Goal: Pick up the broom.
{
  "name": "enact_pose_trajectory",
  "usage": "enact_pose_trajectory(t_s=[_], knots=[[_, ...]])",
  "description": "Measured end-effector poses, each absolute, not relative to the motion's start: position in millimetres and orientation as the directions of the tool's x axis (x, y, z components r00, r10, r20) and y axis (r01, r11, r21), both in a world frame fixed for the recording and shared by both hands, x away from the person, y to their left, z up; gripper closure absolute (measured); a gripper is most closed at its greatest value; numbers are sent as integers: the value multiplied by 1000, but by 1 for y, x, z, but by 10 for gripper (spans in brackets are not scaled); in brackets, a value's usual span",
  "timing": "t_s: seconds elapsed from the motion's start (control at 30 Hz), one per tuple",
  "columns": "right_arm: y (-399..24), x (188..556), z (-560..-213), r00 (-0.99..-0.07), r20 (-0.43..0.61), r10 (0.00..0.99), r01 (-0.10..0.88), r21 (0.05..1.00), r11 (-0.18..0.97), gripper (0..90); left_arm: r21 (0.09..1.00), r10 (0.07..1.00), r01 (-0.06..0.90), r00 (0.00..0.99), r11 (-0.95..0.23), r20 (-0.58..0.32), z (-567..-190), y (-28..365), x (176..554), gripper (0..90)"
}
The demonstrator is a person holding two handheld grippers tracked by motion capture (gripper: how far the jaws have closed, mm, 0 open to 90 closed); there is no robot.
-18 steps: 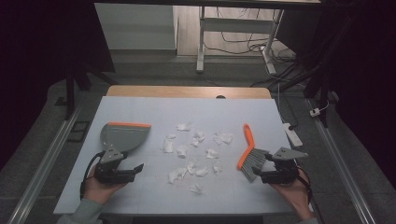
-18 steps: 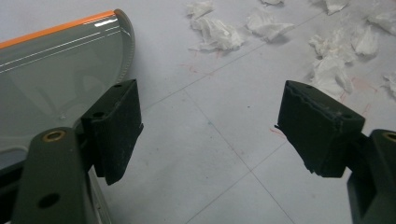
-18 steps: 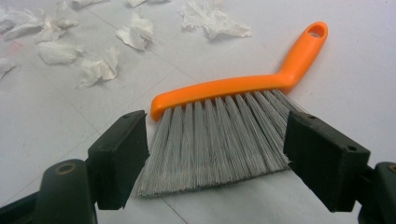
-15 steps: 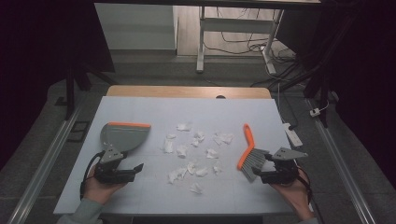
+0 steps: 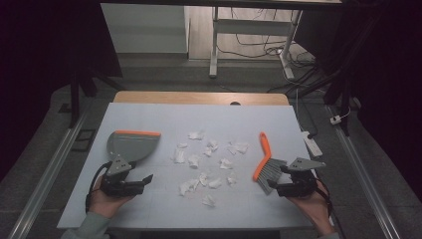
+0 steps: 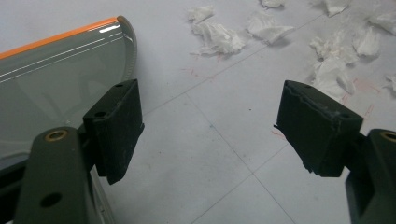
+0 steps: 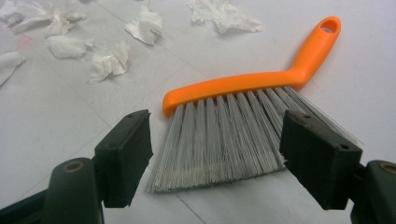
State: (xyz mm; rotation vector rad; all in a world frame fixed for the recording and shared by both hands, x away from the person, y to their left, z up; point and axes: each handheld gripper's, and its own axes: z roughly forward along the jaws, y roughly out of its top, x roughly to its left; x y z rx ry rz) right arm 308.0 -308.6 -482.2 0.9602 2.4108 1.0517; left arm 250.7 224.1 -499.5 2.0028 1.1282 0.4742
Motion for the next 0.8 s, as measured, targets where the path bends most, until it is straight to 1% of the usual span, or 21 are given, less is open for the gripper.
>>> enact_pose_trajectory(t_s=[0.23, 0.37, 0.47, 0.6, 0.8], knots=[[-306, 309, -476, -703, -34, 710, 467, 731, 498, 270, 776, 841, 548, 540, -312, -43, -499, 222, 250, 238], [-302, 312, -468, -696, -50, 717, 468, 726, 505, 278, 776, 839, 545, 543, -316, -40, -498, 220, 250, 241], [-298, 317, -460, -691, -39, 721, 475, 728, 495, 279, 776, 838, 545, 544, -317, -39, -498, 220, 250, 242], [-293, 321, -456, -680, -26, 733, 496, 720, 486, 277, 777, 835, 540, 549, -323, -35, -499, 219, 249, 246], [-284, 331, -454, -656, -25, 754, 540, 683, 492, 282, 777, 837, 535, 547, -330, -21, -499, 218, 248, 248]])
